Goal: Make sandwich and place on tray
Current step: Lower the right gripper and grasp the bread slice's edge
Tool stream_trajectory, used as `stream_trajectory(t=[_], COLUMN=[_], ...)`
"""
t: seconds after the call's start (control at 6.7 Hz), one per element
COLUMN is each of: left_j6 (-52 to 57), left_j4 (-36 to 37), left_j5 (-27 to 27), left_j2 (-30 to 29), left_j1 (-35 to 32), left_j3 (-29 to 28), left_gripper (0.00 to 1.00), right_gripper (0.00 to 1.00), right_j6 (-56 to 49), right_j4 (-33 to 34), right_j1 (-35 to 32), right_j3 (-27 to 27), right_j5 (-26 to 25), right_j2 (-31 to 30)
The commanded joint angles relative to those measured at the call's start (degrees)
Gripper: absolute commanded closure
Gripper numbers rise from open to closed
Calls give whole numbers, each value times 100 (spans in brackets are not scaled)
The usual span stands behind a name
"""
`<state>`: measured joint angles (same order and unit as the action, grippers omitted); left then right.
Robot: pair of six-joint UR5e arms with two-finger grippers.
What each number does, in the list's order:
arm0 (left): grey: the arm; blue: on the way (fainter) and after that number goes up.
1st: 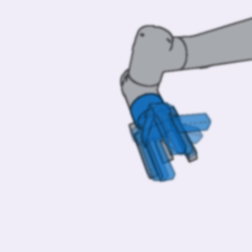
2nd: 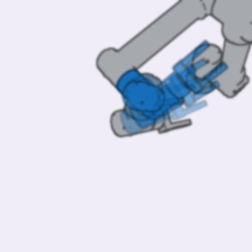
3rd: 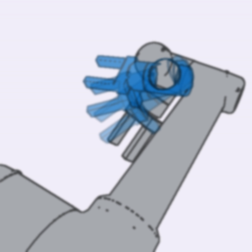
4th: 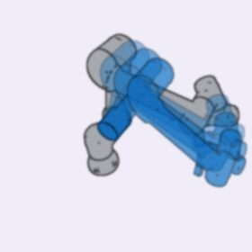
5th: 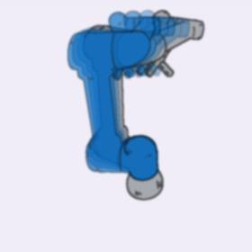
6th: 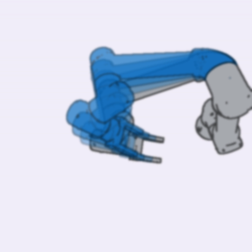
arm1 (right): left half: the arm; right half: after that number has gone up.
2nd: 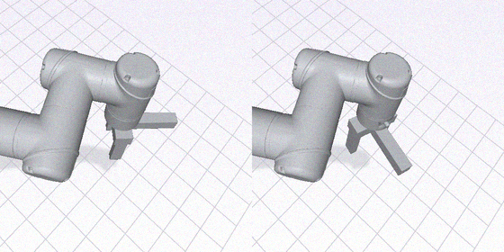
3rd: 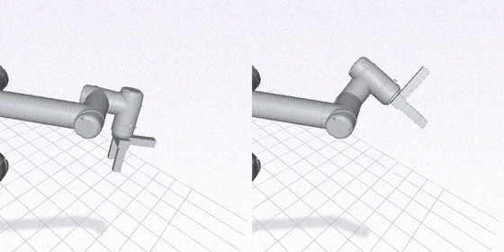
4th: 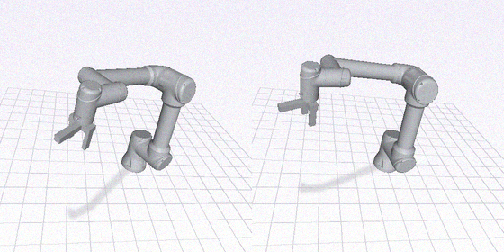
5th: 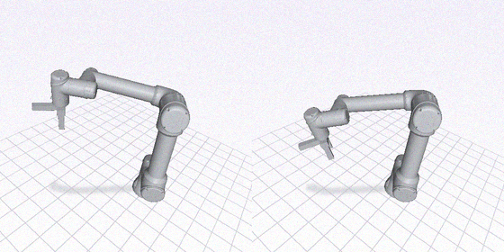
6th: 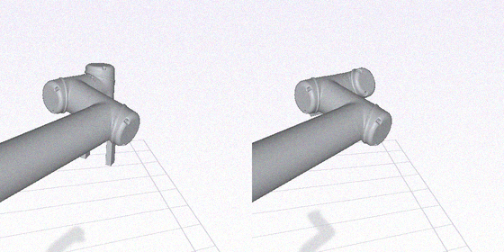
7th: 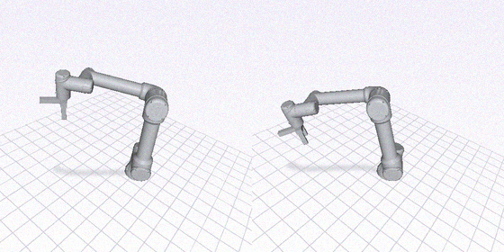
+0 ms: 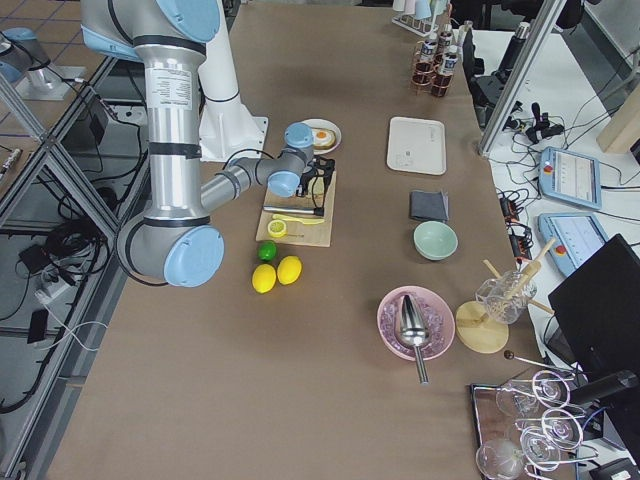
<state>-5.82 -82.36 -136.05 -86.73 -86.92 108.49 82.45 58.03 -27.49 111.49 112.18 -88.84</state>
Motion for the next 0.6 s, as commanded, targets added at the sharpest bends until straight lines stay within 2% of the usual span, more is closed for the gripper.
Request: stream_trajectory(t=[0.0, 0.15, 0.45], left_j6=[-24, -24, -24], left_j4=[-114, -114, -114], left_j5=[0, 0, 0], left_j2=[33, 33, 24], left_j1=[9, 0, 9], left_j3=[-21, -12, -12], left_gripper=[2, 2, 2], right_gripper=[100, 100, 100], right_j6=[0, -9, 8], right_j4=[-2, -11, -317], right_j1=[-46, -81, -134], right_j3=[284, 407, 365], right_j5=[58, 93, 146], right_j2=[7, 34, 472])
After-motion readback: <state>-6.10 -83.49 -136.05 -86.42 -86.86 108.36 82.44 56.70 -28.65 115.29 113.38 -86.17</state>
